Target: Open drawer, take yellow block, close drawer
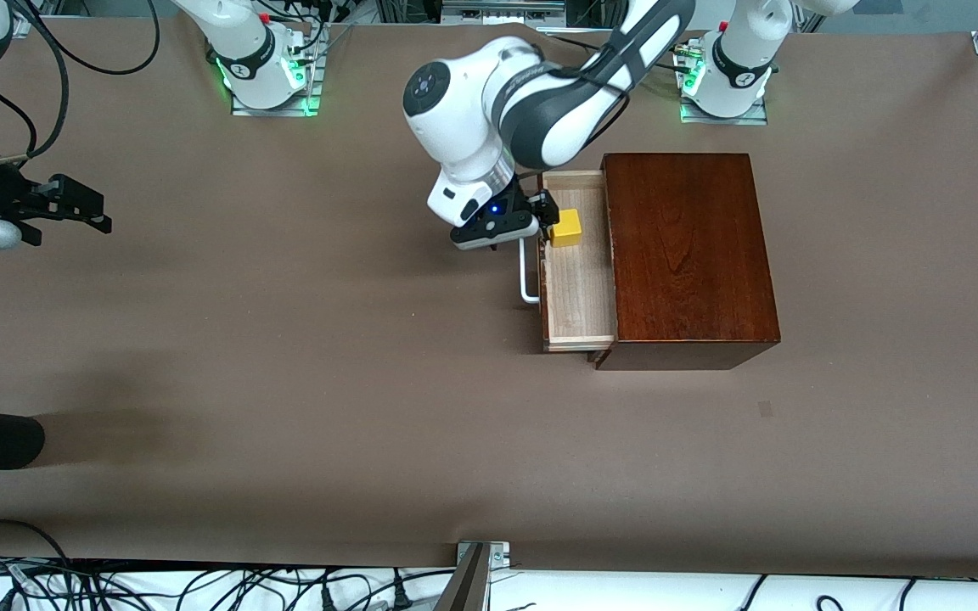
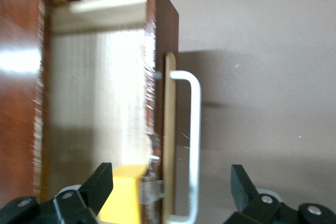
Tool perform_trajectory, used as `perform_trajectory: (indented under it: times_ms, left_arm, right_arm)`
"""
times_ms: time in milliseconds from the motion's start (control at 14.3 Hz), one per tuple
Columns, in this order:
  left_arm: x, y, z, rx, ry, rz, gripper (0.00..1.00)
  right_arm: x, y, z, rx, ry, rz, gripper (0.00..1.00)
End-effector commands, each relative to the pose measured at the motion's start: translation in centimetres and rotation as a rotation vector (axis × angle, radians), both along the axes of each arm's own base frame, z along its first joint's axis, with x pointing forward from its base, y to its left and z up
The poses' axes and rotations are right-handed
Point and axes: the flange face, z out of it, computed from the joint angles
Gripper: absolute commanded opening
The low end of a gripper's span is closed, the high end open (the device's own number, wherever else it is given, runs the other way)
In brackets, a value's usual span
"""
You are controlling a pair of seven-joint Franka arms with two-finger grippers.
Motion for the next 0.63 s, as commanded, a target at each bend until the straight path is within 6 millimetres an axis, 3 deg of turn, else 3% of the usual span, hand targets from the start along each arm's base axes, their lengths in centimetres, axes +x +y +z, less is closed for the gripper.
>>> perform_trajectory:
  times_ms: [0,70,210,420,560]
  left_arm:
    - [2.9,5.7,7.0,-0.065,0.057,-0.022,1.00]
    - [4.4,8.5,9.3,-0.120,0.084,0.002,1.00]
    - [6.7,13.6,12.8,-0.197,0.127,0.002,1.00]
    - [8.7,20.5,16.1,-0.215,0.151,0.012,1.00]
    - [10.2,26.4,18.1,-0.261,0.202,-0.066,1.00]
  right_arm:
    - [0.8,1.4,-0.7,0.018,0.012,0.034,1.00]
    - [0.9,1.5,-0.9,0.018,0.012,0.035,1.00]
    - [2.4,2.1,-4.7,0.002,0.067,0.049,1.00]
    - [2.7,2.2,-4.6,0.010,0.051,0.048,1.00]
    - [2.5,6.0,-4.8,0.007,0.058,0.129,1.00]
